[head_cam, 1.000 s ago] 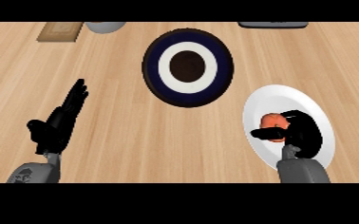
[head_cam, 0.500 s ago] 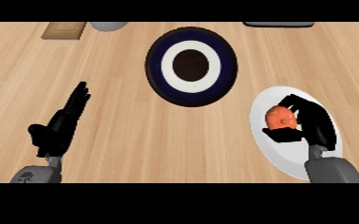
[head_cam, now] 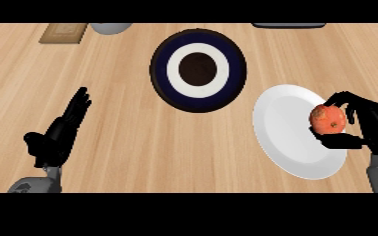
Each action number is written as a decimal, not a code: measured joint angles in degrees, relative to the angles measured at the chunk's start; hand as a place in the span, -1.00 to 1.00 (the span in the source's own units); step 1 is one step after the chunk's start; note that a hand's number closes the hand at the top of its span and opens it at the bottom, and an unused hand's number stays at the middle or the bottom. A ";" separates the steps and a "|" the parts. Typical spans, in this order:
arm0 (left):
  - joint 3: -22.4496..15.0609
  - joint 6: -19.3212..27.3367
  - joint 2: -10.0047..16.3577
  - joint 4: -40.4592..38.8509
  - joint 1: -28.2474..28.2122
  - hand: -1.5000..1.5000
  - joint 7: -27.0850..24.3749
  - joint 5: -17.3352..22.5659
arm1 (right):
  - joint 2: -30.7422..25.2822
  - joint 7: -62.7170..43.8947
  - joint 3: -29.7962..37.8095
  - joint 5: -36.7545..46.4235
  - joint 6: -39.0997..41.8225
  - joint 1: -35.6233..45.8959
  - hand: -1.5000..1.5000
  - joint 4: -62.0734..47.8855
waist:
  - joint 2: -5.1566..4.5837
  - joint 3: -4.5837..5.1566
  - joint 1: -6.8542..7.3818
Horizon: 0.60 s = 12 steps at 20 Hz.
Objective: Pick the squash from the plate and place it in the plate
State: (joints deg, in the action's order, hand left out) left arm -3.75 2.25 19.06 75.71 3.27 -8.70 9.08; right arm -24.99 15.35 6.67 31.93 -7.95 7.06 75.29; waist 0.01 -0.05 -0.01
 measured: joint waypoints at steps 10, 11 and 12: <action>1.09 -0.58 -1.54 1.14 -1.02 0.00 0.39 -1.75 | 1.59 0.10 3.52 -3.96 -0.46 2.05 1.00 10.59 | 0.07 0.05 -0.02; 1.03 -0.31 -1.76 1.63 -0.97 0.00 0.93 -2.16 | 2.00 -1.59 3.04 -3.66 -0.13 2.67 1.00 12.27 | 0.08 0.05 -0.01; 1.04 -0.10 -2.17 1.78 -0.79 0.00 1.30 -2.50 | 2.66 -2.75 2.40 -3.19 -0.07 3.43 1.00 13.13 | 0.08 0.06 0.02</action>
State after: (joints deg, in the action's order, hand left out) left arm -2.71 2.14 16.89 77.49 2.48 -7.40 6.58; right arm -22.33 12.61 9.07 28.74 -8.01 10.49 88.42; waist 0.09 0.01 0.01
